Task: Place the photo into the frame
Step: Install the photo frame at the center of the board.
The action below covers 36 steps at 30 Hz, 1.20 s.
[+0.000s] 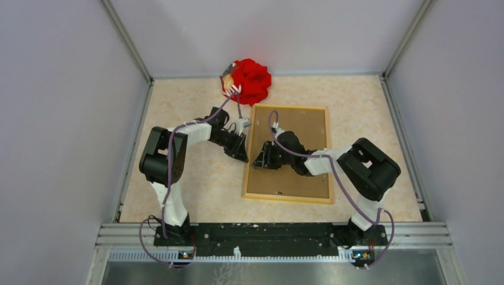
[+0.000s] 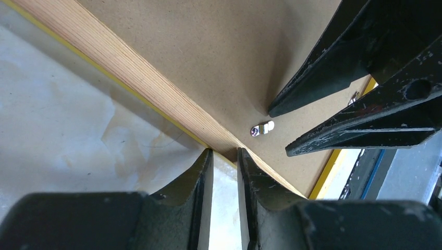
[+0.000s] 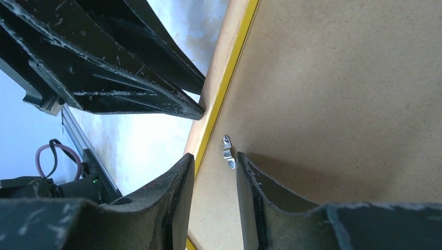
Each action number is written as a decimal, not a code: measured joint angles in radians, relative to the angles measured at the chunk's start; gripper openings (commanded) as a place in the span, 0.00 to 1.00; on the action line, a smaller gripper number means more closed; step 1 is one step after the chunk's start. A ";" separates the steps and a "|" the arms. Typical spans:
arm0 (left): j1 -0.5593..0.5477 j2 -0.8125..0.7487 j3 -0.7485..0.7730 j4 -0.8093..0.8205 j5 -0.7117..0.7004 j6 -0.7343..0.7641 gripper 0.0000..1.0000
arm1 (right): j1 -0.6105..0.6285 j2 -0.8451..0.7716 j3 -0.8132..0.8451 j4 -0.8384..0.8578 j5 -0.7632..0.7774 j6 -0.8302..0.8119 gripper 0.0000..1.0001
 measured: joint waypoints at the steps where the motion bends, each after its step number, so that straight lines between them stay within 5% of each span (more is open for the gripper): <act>1: 0.000 0.000 0.000 0.000 0.000 0.000 0.27 | 0.002 0.001 0.000 0.000 -0.001 0.000 0.32; 36: -0.002 -0.016 -0.001 -0.009 -0.023 0.017 0.24 | -0.033 -0.027 0.054 -0.085 -0.037 -0.053 0.27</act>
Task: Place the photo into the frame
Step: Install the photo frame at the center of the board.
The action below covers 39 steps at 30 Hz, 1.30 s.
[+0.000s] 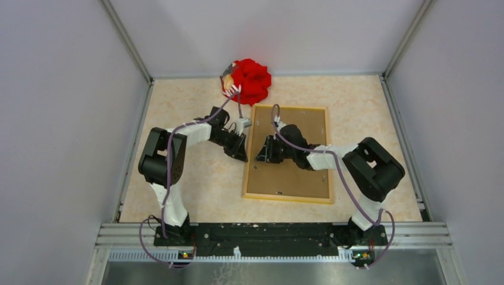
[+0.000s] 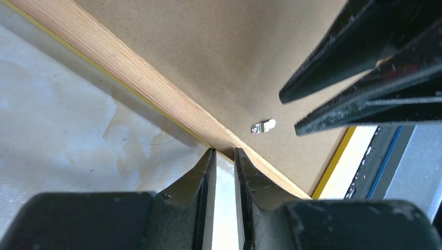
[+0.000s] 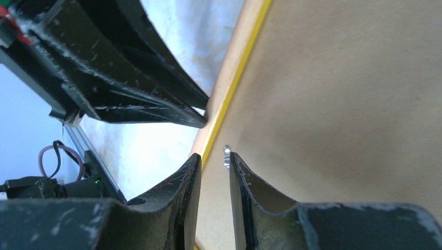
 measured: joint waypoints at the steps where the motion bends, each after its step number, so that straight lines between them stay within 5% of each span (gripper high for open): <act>1: 0.000 0.000 0.000 0.000 -0.001 0.002 0.24 | -0.006 0.000 0.000 0.000 0.000 -0.003 0.26; 10: 0.000 -0.002 0.000 -0.001 -0.002 0.003 0.23 | -0.016 0.040 0.000 0.016 -0.020 -0.009 0.03; 39: 0.000 -0.003 0.000 -0.005 -0.003 0.006 0.21 | 0.012 0.085 -0.027 0.090 -0.024 0.027 0.00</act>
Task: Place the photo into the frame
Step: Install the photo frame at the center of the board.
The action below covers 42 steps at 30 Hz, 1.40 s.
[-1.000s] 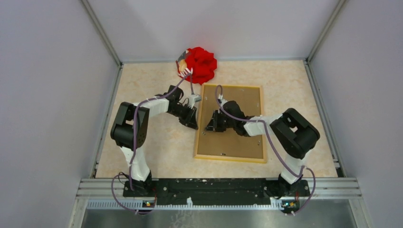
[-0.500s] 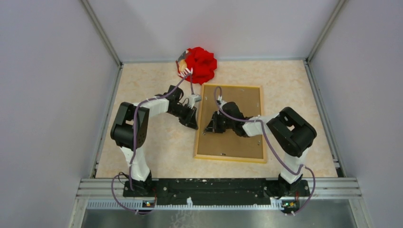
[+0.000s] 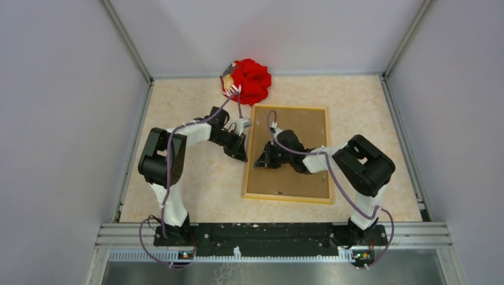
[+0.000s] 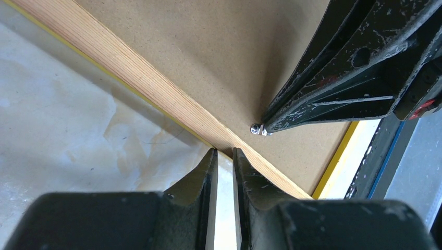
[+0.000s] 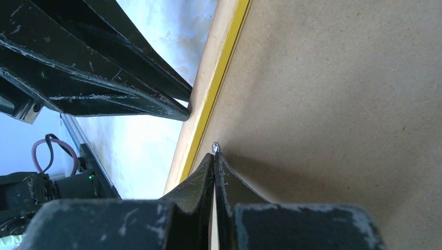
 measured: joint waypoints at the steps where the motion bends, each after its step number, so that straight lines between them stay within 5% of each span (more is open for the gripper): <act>1: 0.000 0.000 0.000 0.000 0.000 0.000 0.21 | 0.000 0.000 -0.002 0.003 0.000 0.003 0.00; 42: 0.000 -0.002 0.000 -0.003 0.000 0.002 0.19 | 0.021 0.024 -0.025 0.087 0.006 0.087 0.00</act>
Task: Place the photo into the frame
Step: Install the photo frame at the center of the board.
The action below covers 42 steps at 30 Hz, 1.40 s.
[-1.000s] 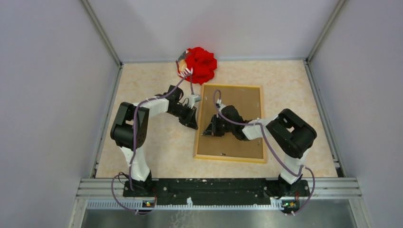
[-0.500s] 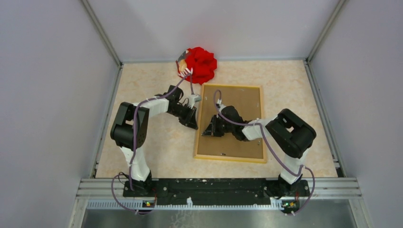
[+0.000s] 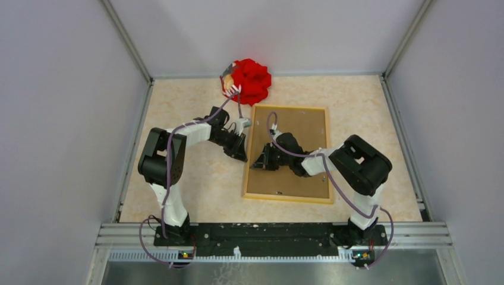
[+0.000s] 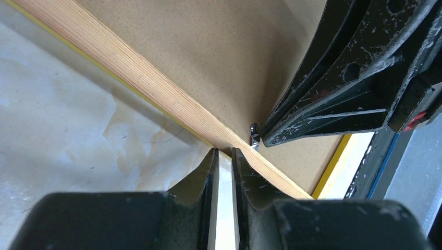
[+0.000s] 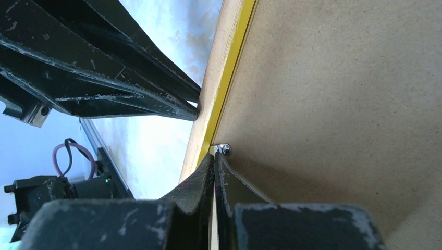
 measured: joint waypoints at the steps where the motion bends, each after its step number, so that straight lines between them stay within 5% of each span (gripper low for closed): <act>1: 0.000 0.000 0.000 0.000 0.000 0.000 0.19 | 0.000 0.000 0.000 0.001 0.000 0.003 0.00; 28: 0.004 -0.006 0.000 -0.003 -0.009 0.003 0.17 | 0.008 0.026 -0.002 0.073 0.038 0.073 0.00; 31: 0.004 -0.006 0.000 -0.005 -0.008 0.006 0.17 | 0.010 0.018 -0.002 0.066 0.042 0.079 0.12; 34: 0.005 -0.006 0.007 -0.019 -0.011 0.013 0.17 | 0.012 -0.040 -0.003 0.026 0.056 0.074 0.20; 42: 0.026 -0.006 0.050 -0.066 -0.022 0.026 0.18 | 0.010 -0.215 -0.011 -0.001 0.079 0.050 0.15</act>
